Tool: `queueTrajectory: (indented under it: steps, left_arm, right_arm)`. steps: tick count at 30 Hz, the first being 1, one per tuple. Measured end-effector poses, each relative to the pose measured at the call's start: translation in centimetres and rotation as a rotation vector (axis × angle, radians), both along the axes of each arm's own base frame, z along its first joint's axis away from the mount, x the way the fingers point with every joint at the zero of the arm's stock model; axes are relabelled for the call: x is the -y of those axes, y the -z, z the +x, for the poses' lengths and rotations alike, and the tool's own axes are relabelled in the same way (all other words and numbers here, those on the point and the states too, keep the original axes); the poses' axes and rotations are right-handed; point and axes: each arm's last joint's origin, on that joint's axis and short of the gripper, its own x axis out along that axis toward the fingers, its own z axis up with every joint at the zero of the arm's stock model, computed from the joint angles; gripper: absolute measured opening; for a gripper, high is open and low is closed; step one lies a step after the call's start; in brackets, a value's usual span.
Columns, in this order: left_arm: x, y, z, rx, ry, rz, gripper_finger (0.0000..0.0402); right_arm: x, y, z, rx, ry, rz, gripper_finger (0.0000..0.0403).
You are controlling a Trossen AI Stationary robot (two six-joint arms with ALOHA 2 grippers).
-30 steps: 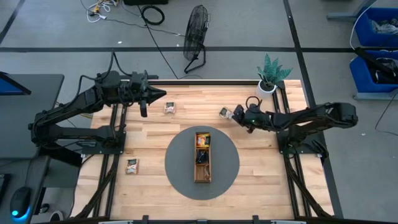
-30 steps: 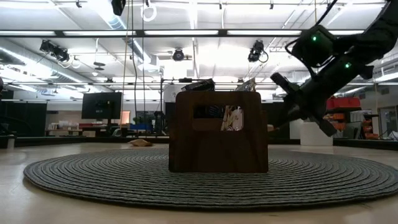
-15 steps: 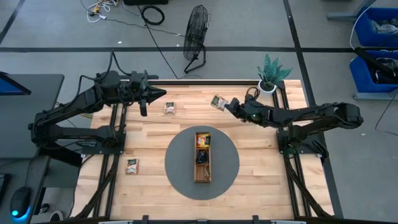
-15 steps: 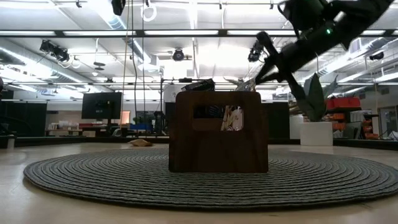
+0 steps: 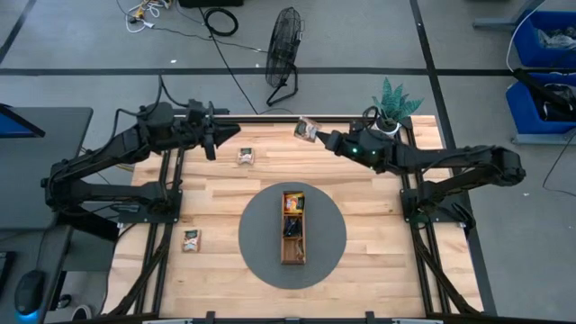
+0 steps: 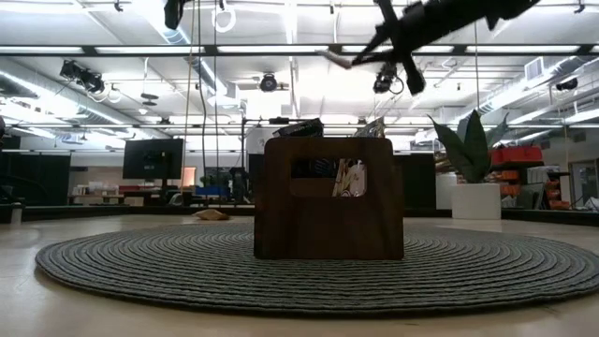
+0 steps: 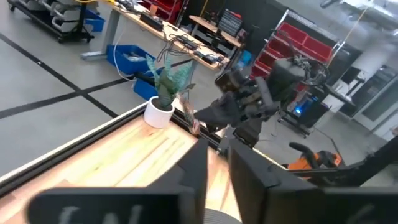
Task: Pick & Place Tea
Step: Put the brown tea bag into the bottom section of the wooden organizer
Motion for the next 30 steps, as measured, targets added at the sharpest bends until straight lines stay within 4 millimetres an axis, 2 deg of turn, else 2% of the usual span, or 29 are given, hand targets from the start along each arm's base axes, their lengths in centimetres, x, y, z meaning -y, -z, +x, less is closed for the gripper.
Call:
queueTrajectory:
  steps: [6, 11, 17, 30]
  left_arm:
    - [-0.4, 0.3, 1.0, 0.016, -0.006, -0.06, 0.0153]
    - [-0.7, 0.8, 2.4, 0.008, -0.001, -0.09, 0.0197]
    - [-1.3, 1.4, 4.2, 0.039, 0.007, -0.154, 0.0208]
    - [-2.2, 2.2, 7.4, 0.111, 0.11, -0.2, 0.0209]
  right_arm:
    - [-0.5, -2.2, 1.0, 0.005, -0.041, -0.09, 0.0]
    - [-1.0, -3.5, 2.0, 0.0, -0.071, -0.149, 0.0]
    - [-1.5, -4.9, 3.1, 0.01, -0.098, -0.192, 0.0]
    - [-1.9, -5.1, 3.5, 0.022, -0.111, -0.176, 0.0]
